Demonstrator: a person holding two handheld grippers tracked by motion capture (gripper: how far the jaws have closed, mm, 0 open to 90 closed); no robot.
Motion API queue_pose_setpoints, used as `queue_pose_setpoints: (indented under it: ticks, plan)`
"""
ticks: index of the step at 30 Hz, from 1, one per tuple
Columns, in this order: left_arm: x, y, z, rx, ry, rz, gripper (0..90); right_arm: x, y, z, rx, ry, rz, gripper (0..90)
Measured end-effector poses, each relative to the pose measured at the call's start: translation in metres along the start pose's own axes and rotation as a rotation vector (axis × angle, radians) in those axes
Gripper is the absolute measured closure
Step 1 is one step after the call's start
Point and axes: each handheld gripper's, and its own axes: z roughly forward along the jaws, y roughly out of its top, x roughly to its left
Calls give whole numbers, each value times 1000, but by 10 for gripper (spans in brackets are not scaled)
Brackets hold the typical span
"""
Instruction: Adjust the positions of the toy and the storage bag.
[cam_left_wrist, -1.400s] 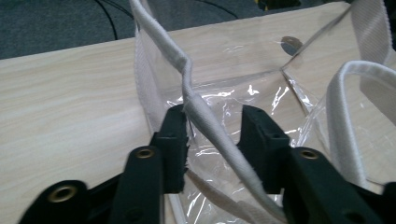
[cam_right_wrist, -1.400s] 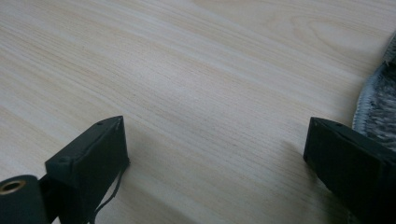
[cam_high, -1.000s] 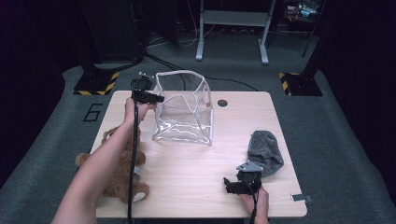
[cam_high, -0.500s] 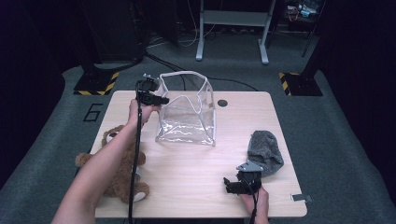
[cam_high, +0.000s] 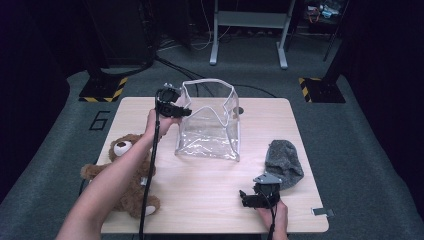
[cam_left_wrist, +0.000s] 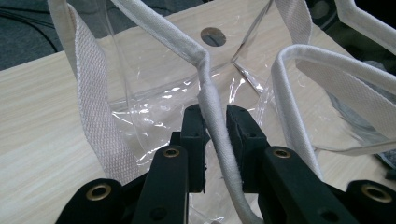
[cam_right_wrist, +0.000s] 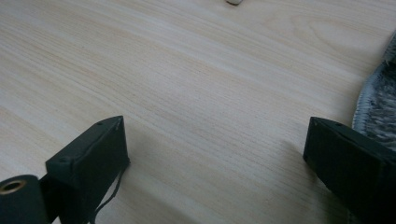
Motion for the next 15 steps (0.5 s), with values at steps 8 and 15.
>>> queue_pose_setpoints:
  ticks: [8,15]
  plan:
    - [-5,-3,-3,-9,-21,8,777,0,0,0,0,0,-4,59]
    - [-11,-5,-2,-12,-55,3,776,0,0,0,-5,-11,9,60]
